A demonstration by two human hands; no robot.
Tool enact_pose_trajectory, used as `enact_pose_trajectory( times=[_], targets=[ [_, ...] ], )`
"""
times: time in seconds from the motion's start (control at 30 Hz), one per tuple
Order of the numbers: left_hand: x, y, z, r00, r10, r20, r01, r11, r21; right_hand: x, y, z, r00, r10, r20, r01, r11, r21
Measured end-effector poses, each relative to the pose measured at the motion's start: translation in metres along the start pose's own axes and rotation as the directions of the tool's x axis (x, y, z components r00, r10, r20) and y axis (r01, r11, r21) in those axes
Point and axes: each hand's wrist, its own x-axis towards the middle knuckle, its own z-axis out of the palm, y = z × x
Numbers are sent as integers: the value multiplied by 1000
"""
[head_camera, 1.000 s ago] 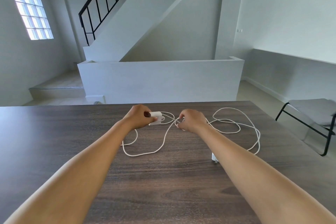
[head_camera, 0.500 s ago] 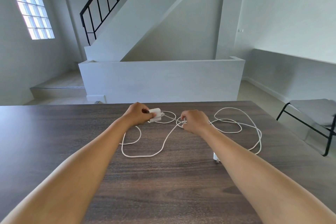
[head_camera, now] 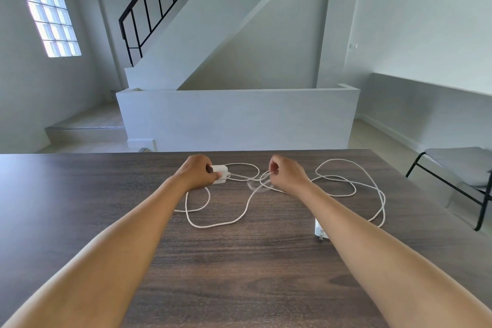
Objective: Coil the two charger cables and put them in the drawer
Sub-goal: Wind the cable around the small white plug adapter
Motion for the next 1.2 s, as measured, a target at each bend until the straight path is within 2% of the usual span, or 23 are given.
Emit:
enact_pose_trajectory(
  times=[0.13, 0.2, 0.23, 0.3, 0.37, 0.4, 0.47, 0.53, 0.6, 0.67, 0.77, 0.87, 0.93, 1.03, 1.13, 1.2],
  targets=[
    [-2, -6, 6, 1000, -10, 24, 11, 1000, -14, 1, -8, -3, 998, 10, 68, -21, 986, 168],
    [-2, -5, 8, 999, -8, 32, 8, 1000, -8, 3, -13, -5, 990, 89, 109, -119, 938, 324],
    [-2, -3, 8, 999, -4, 32, 4, 1000, -5, 4, -16, -5, 981, 130, 147, -183, 875, 449],
    [-1, -1, 7, 999, 6, 39, -6, 1000, 5, 6, -19, -5, 961, 169, 219, -275, 674, 686],
    [-1, 0, 6, 999, 20, 40, -21, 1000, 22, 5, -21, -8, 950, 178, 258, -312, 478, 821],
    [0, 0, 5, 999, 21, 35, -22, 999, 29, 4, -21, -10, 947, 182, 264, -318, 437, 841],
    [0, -1, 4, 1000, 13, 22, -14, 999, 31, 5, -18, -10, 946, 181, 270, -325, 507, 798],
    [1, -2, 3, 1000, -2, 3, 2, 1000, 13, 7, -13, -7, 958, 147, 247, -281, 658, 699],
    [2, -2, 4, 1000, -11, -26, 11, 1000, -7, 8, -8, -7, 967, 71, 246, -197, 822, 534],
    [3, -1, 4, 999, -6, -38, 6, 1000, -11, 6, -6, -9, 942, 12, 335, -144, 917, 372],
    [2, -1, 5, 998, 59, -25, -57, 994, 96, 7, -2, -9, 932, 9, 362, -132, 940, 316],
    [2, -5, 9, 993, 113, 39, -120, 945, 304, 12, -5, -7, 979, 100, 179, -165, 903, 397],
    [0, -8, 13, 992, 102, 77, -123, 929, 350, 14, -10, -8, 987, 128, 93, -158, 865, 476],
    [-2, -11, 14, 999, 46, 15, -48, 973, 226, 13, -19, -13, 991, 73, 109, -118, 858, 499],
    [1, -11, 9, 994, -61, -94, 64, 997, 34, 11, -20, -12, 971, -3, 241, -124, 851, 511],
    [4, -6, 2, 981, -117, -156, 110, 992, -59, 8, -21, -10, 931, -56, 360, -135, 865, 483]
  ],
)
